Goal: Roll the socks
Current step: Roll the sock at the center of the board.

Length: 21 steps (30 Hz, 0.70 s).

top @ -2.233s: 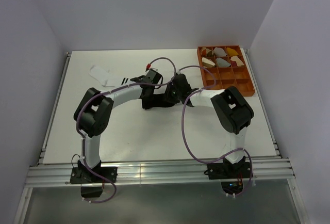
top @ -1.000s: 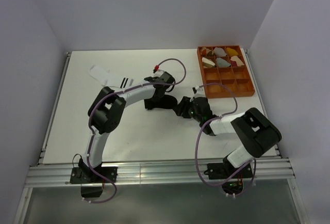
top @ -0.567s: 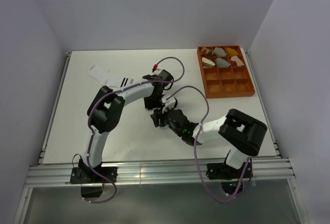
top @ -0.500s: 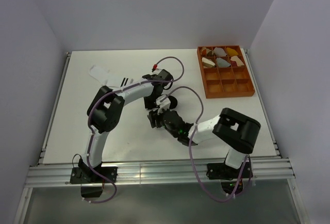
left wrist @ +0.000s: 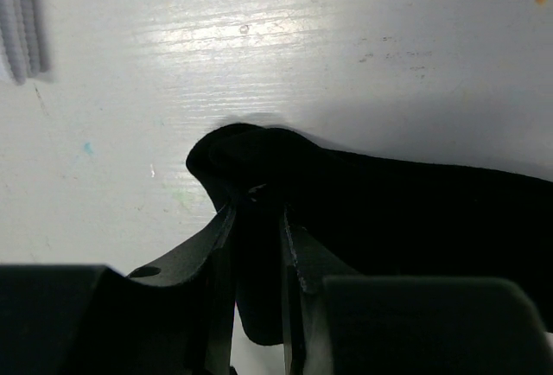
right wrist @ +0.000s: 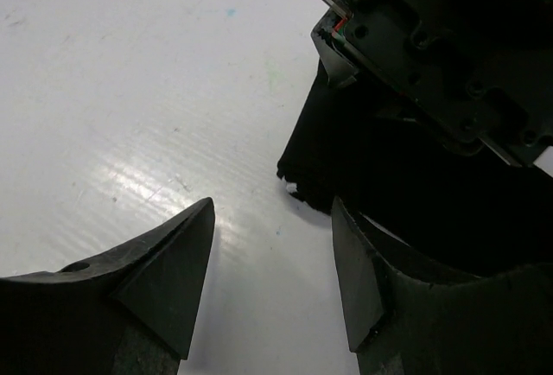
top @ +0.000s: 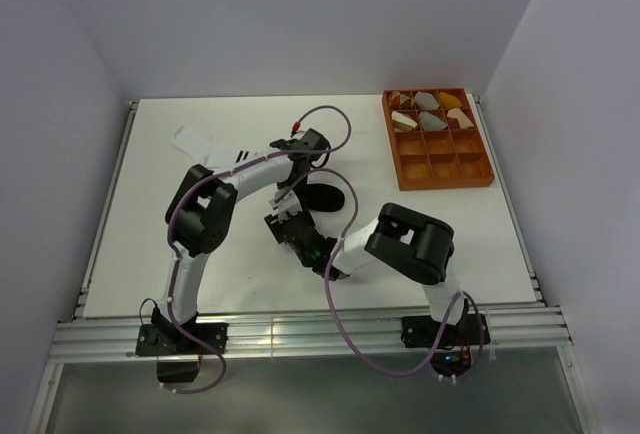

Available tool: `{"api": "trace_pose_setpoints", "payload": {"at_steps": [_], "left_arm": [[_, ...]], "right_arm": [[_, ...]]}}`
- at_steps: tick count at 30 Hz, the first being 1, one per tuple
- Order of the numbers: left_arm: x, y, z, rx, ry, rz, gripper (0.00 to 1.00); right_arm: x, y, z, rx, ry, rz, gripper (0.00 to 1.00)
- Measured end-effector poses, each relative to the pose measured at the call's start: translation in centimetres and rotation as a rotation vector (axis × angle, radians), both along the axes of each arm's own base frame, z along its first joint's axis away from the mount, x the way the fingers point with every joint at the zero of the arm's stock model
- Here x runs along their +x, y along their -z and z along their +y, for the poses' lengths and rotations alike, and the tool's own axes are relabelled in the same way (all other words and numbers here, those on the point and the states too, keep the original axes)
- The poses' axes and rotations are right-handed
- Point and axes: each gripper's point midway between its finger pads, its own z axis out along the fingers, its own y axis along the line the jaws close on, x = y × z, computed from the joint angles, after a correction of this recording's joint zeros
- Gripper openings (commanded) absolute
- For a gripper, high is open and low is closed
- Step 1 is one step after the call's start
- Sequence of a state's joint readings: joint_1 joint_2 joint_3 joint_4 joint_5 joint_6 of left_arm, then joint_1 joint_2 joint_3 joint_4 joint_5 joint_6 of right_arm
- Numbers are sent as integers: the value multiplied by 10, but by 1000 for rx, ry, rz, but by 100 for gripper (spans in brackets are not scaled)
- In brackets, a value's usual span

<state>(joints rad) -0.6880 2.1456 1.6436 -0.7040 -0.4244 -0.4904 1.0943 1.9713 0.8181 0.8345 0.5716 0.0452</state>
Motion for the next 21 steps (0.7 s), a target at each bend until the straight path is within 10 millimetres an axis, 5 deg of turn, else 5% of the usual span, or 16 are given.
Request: {"api": "trace_pose_setpoints", "payload": {"at_steps": [14,21], "left_arm": [[0,0,-3,-55,4,28,0],[1,0,-6,-83,8,31,0]], "right_arm": [[22,12,-2,-46,142,17,48],[26,15,-5,-35,189,46,8]]}}
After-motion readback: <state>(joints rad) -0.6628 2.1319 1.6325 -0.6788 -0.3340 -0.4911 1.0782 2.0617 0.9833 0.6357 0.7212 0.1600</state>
